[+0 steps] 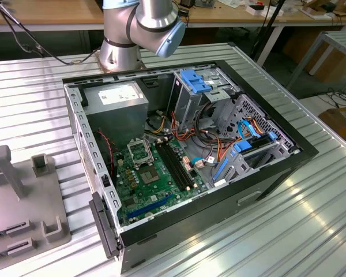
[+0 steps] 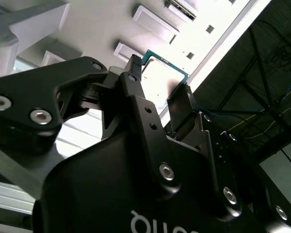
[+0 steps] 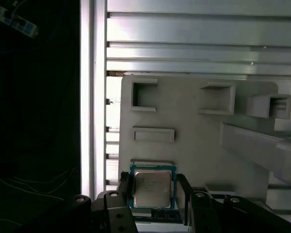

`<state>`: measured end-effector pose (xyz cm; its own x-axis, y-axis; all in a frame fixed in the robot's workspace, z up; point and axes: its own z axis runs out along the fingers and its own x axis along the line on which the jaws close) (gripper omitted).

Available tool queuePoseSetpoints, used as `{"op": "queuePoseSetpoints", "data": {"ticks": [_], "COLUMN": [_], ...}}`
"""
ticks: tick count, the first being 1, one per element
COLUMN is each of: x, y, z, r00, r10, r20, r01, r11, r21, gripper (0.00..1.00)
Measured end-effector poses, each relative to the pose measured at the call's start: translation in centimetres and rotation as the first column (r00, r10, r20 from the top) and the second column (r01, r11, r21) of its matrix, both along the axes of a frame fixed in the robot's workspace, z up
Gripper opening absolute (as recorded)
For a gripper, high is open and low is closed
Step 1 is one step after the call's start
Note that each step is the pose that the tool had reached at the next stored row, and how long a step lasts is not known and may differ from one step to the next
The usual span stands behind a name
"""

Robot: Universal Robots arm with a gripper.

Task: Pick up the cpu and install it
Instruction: 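Pick up the cpu and move it towards the insertion slot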

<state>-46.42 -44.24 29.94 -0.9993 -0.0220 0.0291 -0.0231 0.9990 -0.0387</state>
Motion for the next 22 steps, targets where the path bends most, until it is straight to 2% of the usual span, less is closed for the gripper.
{"op": "queuePoseSetpoints", "data": {"ticks": [13,22], "x": [0.02,0.05], "y": [0.0,0.0], "z": [0.69,1.18], "r00": [1.0,1.0], "r10": [0.0,0.0], "r20": [-0.0037,-0.0084], "r01": [0.0,0.0], "r11": [1.0,1.0], "r21": [0.0011,0.0015], "gripper": [0.47,0.47]}}
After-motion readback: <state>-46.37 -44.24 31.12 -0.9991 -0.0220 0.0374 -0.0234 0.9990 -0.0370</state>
